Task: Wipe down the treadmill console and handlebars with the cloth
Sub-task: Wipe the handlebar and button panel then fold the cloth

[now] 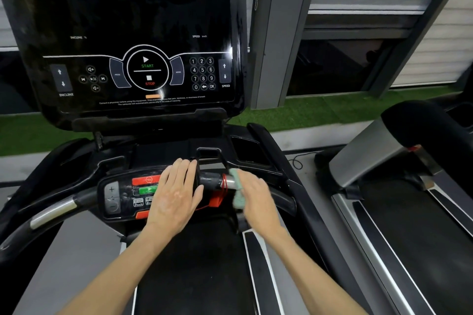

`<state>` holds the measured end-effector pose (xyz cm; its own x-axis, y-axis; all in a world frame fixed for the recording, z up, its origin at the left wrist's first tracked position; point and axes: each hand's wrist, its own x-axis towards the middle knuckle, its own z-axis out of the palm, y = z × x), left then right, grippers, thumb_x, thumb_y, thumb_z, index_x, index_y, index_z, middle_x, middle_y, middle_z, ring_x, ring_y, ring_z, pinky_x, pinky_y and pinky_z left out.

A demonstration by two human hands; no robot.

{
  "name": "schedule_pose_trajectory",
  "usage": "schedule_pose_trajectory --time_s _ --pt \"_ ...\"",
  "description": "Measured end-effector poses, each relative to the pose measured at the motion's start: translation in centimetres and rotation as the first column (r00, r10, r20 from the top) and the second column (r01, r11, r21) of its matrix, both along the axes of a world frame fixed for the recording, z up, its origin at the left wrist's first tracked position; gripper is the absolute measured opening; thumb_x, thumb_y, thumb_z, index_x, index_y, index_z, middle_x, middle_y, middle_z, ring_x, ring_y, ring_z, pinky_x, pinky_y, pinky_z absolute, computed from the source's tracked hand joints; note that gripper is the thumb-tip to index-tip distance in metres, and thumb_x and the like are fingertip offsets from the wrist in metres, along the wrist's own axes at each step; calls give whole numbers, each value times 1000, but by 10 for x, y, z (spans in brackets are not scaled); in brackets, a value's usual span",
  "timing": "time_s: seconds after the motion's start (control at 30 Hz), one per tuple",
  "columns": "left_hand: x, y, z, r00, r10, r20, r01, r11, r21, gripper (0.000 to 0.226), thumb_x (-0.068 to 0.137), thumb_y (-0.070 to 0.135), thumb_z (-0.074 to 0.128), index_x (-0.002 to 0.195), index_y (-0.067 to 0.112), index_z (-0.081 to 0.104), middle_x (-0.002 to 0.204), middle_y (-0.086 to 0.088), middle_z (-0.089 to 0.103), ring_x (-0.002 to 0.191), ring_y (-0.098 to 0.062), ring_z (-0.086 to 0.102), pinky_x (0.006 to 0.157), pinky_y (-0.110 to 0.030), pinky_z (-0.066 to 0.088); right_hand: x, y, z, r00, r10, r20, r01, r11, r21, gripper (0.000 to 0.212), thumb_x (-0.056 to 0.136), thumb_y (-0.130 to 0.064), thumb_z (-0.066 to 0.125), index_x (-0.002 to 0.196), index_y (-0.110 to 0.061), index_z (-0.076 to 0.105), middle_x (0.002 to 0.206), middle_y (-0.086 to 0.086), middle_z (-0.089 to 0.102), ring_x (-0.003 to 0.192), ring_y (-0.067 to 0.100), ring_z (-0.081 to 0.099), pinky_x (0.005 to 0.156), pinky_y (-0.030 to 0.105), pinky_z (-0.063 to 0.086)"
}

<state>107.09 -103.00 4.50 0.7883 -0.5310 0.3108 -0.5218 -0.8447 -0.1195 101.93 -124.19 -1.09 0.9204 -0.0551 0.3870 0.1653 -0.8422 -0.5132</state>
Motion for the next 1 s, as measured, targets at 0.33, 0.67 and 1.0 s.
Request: schedule_pose_trajectory --time_s 0.33,0.67,1.0 --pt "-1 0 0 1000 12 -8 -12 1000 6 61 99 39 28 142 -3 41 137 -21 49 133 -36 43 115 -47 33 -43 -54 -47 951 -286 -114 306 918 252 34 103 -15 34 131 -27 48 124 -9 53 118 10 50 99 32 43" --pt "0 0 1 1000 -3 -8 3 1000 6 60 99 39 29 141 -3 42 136 -21 50 132 -36 45 114 -47 35 20 44 11 997 -23 70 30 993 -114 49 98 -24 31 144 -11 38 131 5 53 119 19 48 104 36 37" --pt "2 1 -3 1000 -8 1 8 1000 4 60 101 37 30 143 -4 40 137 -22 48 134 -36 41 115 -47 31 -44 -75 -55 935 -310 -174 334 934 127 40 104 -22 29 141 -31 42 133 -12 52 120 11 48 95 25 38"
